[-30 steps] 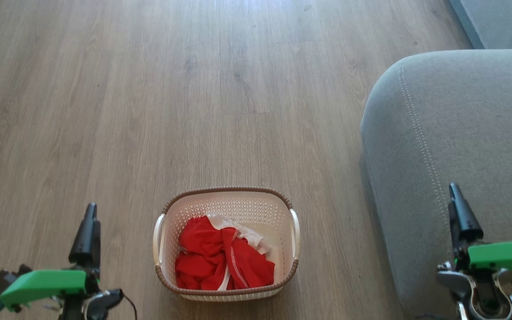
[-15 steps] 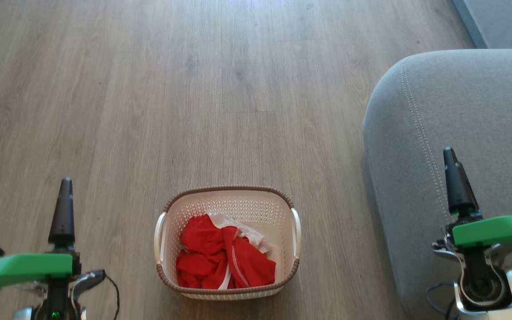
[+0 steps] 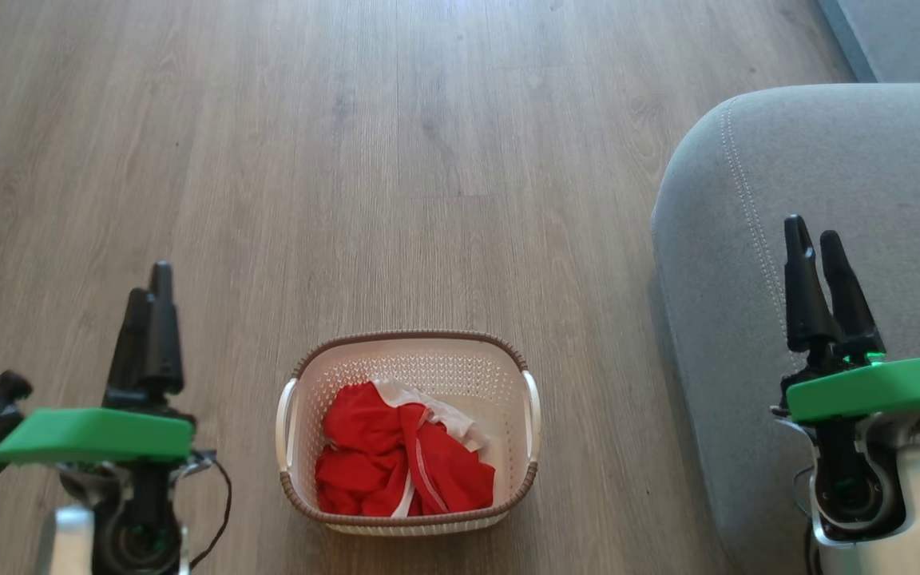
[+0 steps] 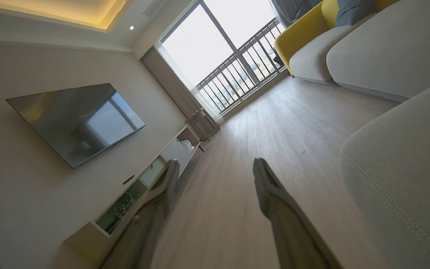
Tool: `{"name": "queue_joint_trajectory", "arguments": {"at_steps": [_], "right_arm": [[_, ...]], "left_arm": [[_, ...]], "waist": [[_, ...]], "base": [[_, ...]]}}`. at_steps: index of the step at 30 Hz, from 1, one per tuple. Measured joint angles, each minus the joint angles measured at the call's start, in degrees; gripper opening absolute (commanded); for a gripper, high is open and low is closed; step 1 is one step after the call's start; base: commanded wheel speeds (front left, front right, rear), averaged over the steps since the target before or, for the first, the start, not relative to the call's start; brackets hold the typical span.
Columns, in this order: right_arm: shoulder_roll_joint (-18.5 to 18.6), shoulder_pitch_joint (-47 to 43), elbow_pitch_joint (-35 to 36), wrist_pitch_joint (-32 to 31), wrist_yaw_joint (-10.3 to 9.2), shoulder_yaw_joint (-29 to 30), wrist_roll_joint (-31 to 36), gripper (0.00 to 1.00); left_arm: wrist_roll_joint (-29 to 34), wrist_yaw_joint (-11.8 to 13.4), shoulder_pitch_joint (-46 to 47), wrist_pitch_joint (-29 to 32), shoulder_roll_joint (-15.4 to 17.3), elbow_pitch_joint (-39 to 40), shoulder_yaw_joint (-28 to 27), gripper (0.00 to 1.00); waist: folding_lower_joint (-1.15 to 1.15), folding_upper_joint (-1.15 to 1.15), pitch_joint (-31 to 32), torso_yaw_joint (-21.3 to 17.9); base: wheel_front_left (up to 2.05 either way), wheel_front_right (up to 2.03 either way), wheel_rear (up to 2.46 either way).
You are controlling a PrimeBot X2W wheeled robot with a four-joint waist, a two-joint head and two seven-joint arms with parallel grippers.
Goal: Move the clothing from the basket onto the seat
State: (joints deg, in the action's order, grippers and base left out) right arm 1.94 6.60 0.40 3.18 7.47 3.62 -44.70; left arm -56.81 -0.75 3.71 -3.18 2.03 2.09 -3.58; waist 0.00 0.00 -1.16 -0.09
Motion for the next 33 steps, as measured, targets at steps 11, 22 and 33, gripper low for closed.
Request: {"name": "queue_joint_trajectory", "arguments": {"at_steps": [11,22,33], "right_arm": [[0.1,0.1,2.7,1.6,0.00,-1.4,9.3,1.00],[0.5,0.1,0.3,3.6,0.01,-4.7,19.7,1.00],[0.7,0.0,-1.9,5.0,0.01,-6.0,28.3,1.00]], "left_arm": [[15.1,3.6,0.0,-1.7,0.1,2.2,7.5,1.00],[26.4,15.2,0.6,-3.5,6.1,0.3,20.2,1.00],[31.7,25.0,3.5,-5.3,10.4,-1.2,30.8,1.00]], "waist": [[0.00,0.00,-0.7,-0.1],[0.00,0.00,-1.1,-1.0],[0.00,0.00,-1.0,-1.1]], "base": [[0.00,0.00,0.00],[0.00,0.00,0.00],[0.00,0.00,0.00]]}}
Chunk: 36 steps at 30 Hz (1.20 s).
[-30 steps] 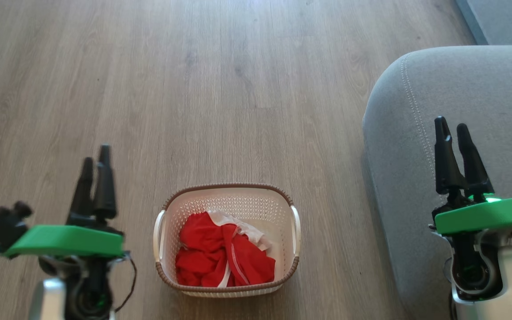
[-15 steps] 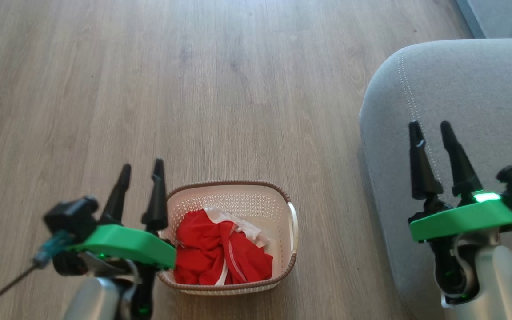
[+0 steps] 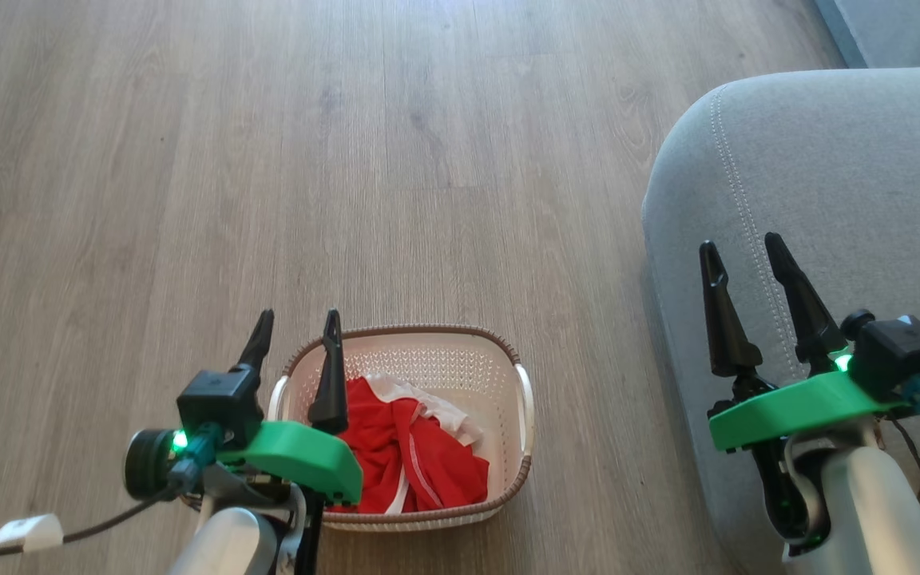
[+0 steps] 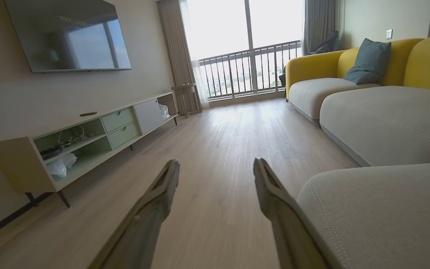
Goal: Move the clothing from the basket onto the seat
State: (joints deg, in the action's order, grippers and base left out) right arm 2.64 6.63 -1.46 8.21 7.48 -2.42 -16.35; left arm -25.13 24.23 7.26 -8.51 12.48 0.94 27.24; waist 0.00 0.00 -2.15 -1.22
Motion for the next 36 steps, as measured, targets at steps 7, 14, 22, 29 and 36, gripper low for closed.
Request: {"name": "queue_joint_trajectory", "arguments": {"at_steps": [7,14,22,29,36], "right_arm": [[0.0,0.0,-0.1,1.6,0.00,-0.4,5.3,1.00],[0.0,0.0,0.1,2.9,0.00,-0.8,11.3,1.00],[0.0,0.0,-2.1,4.0,0.02,-0.7,17.2,1.00],[0.0,-0.1,-3.7,5.1,0.02,-0.1,20.4,1.00],[0.0,0.0,-4.1,6.3,0.02,0.0,23.4,1.00]], "left_arm": [[0.5,2.9,-0.2,-1.1,-0.6,-0.4,-1.1,1.00],[5.5,2.6,-0.9,-2.3,-3.3,-0.3,-6.5,1.00],[9.9,-4.1,-3.4,-3.9,-6.4,-4.6,-8.3,1.00],[13.0,-10.1,-4.1,-4.8,-8.4,-9.6,-10.9,1.00],[18.1,-11.7,-4.1,-5.8,-9.1,-9.9,-12.6,1.00]], "waist": [[0.00,0.00,0.1,0.1],[0.00,0.00,-0.1,0.1],[0.00,0.00,0.1,0.1],[0.00,0.00,0.2,0.2],[0.00,0.00,0.1,0.1]], "base": [[0.00,0.00,0.00],[0.00,0.00,0.00],[0.00,0.00,0.00],[0.00,0.00,0.00],[0.00,0.00,0.00]]}}
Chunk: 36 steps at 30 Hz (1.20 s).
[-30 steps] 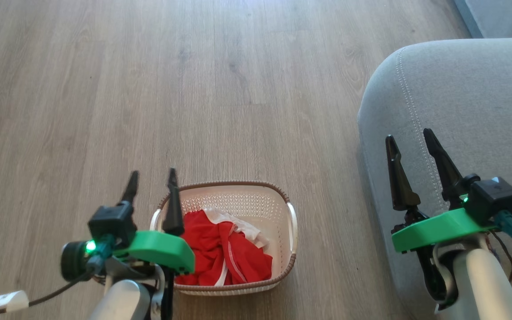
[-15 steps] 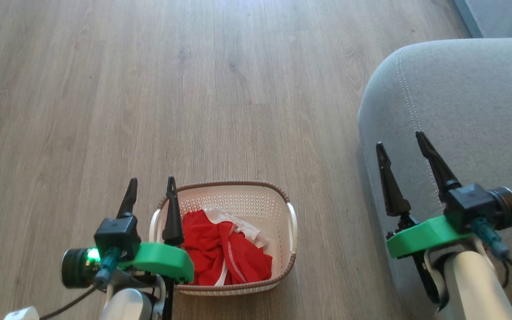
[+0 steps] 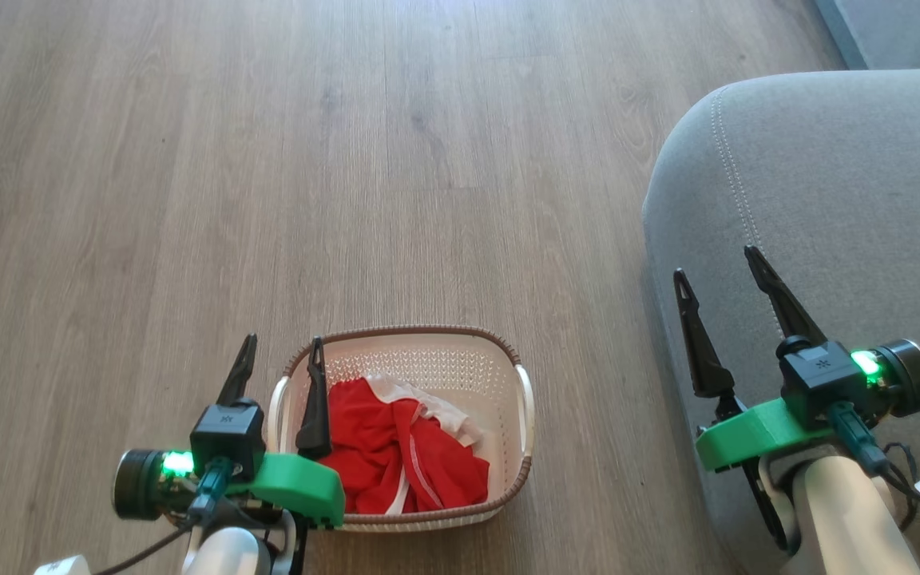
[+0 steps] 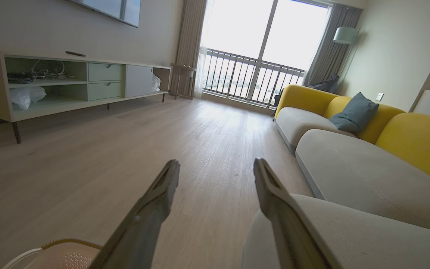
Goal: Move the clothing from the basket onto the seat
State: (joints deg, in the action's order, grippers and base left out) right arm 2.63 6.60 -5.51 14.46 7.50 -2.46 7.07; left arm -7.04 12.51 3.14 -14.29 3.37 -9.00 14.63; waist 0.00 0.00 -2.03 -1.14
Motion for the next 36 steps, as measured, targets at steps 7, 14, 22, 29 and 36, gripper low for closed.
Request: {"name": "queue_joint_trajectory", "arguments": {"at_steps": [7,14,22,29,36], "right_arm": [[0.0,0.0,0.0,0.0,0.00,0.0,0.0,1.00],[0.0,0.0,-0.1,0.0,0.00,0.0,0.0,1.00],[0.0,0.1,-2.4,0.0,0.00,2.1,0.0,1.00],[0.0,3.9,-3.1,0.0,0.00,4.6,0.0,1.00],[-0.1,6.3,-2.2,0.0,0.00,5.6,0.9,1.00]], "left_arm": [[0.0,-1.3,0.0,0.0,-0.2,-0.8,-0.4,1.00],[-2.1,-1.9,0.0,0.0,-0.2,-1.5,-0.3,1.00],[-3.0,-3.4,0.3,0.0,-0.2,-3.9,0.2,1.00],[-3.8,-6.4,5.6,-0.2,-0.3,-9.9,1.9,1.00],[-1.9,-9.8,14.6,-0.2,-0.5,-20.0,2.2,1.00]], "waist": [[0.00,0.00,-0.2,0.0],[0.00,0.00,-0.3,-0.1],[0.00,0.00,-2.8,-0.8],[0.00,0.00,-9.5,-2.1],[0.01,0.00,-19.1,-4.4]], "base": [[0.00,0.00,0.00],[0.00,0.00,0.00],[0.00,0.00,0.00],[0.00,0.00,0.00],[0.00,0.00,0.00]]}}
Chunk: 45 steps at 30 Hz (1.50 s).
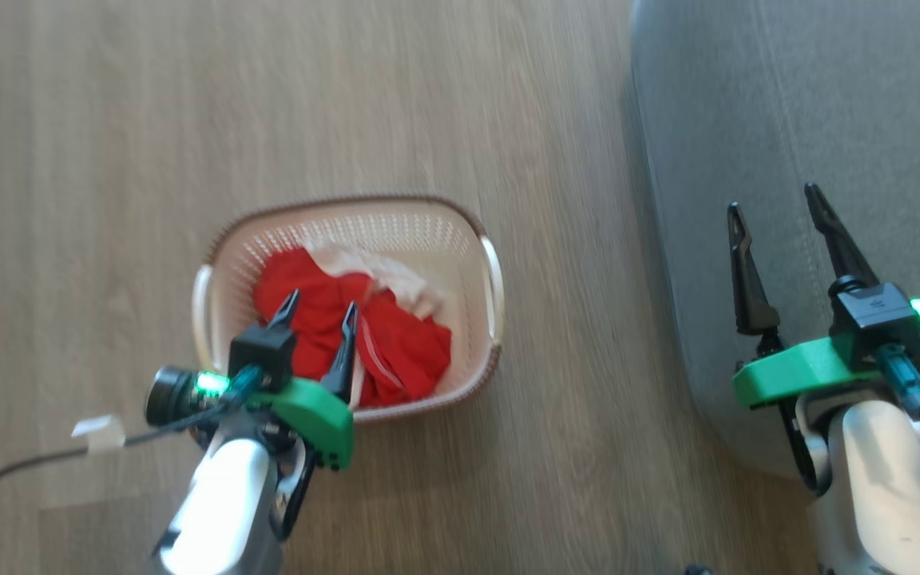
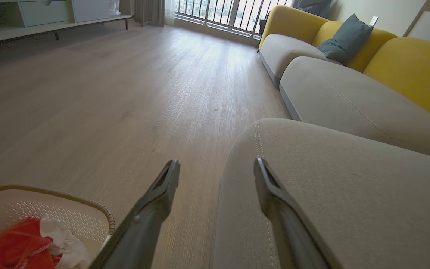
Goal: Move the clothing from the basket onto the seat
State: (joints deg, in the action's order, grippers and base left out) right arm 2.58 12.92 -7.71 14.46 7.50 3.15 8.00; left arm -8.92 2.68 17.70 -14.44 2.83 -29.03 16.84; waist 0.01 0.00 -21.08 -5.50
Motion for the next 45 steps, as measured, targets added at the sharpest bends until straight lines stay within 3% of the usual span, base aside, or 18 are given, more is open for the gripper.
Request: {"name": "queue_joint_trajectory", "arguments": {"at_steps": [10,23,29,45], "right_arm": [[0.0,3.0,1.9,0.0,0.00,0.3,-2.2,1.00],[-0.2,6.0,3.9,0.0,0.01,-4.8,-8.4,1.00],[-0.2,6.3,4.6,0.0,0.01,-5.6,-10.1,1.00],[-0.2,6.2,6.0,0.0,0.01,-7.5,-11.5,1.00]], "left_arm": [[7.4,-3.0,15.7,0.0,2.1,-19.0,3.2,1.00],[9.5,-2.4,35.6,0.7,7.2,-40.6,3.8,1.00],[11.5,-2.5,40.2,6.0,9.2,-44.2,5.7,1.00],[13.3,-1.5,44.1,17.6,10.2,-45.1,9.4,1.00]], "waist": [[-0.01,0.00,-12.8,-5.1],[0.00,0.00,-26.2,-12.3],[-0.01,0.00,-30.9,-15.3],[-0.01,0.00,-33.5,-16.4]], "base": [[0.00,0.00,0.00],[0.00,0.00,0.00],[0.00,0.00,0.00],[0.00,0.00,0.00]]}}
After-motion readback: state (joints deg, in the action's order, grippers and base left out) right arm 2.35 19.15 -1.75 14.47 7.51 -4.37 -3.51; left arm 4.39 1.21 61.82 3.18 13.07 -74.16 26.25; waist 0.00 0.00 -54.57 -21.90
